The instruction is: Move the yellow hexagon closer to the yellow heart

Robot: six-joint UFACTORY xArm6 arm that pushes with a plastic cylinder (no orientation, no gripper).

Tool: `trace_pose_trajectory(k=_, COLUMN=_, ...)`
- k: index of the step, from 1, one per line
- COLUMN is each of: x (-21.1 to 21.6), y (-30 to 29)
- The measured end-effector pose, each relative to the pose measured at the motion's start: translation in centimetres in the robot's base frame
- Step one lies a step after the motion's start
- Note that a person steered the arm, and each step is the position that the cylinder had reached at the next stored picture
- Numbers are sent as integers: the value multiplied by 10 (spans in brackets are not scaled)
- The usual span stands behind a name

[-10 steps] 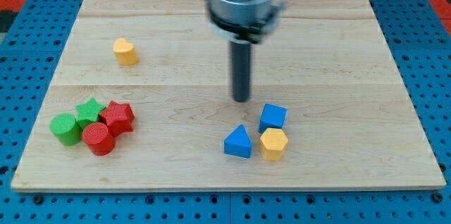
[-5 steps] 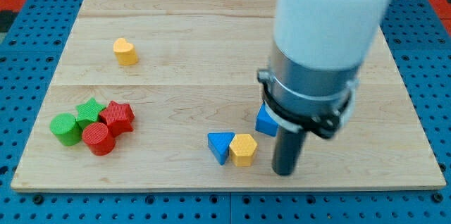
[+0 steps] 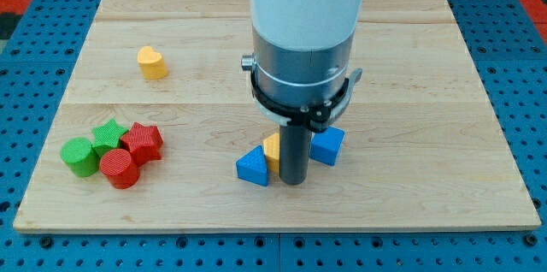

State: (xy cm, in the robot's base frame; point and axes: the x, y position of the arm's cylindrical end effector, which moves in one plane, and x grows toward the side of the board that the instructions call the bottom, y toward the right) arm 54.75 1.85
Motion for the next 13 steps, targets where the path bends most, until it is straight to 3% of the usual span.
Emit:
trace_pose_trajectory(k=4, x=-125, y=-48)
trace_pose_trajectory(k=5, x=-139, y=-67)
trace_pose_trajectory(k=7, x=-106, y=-82)
trace_pose_trajectory(k=9, x=-122, y=-136)
trace_pose_trajectory(k=11, x=-63, y=-117)
trace_pose_trajectory(k=13, x=-95, y=-180)
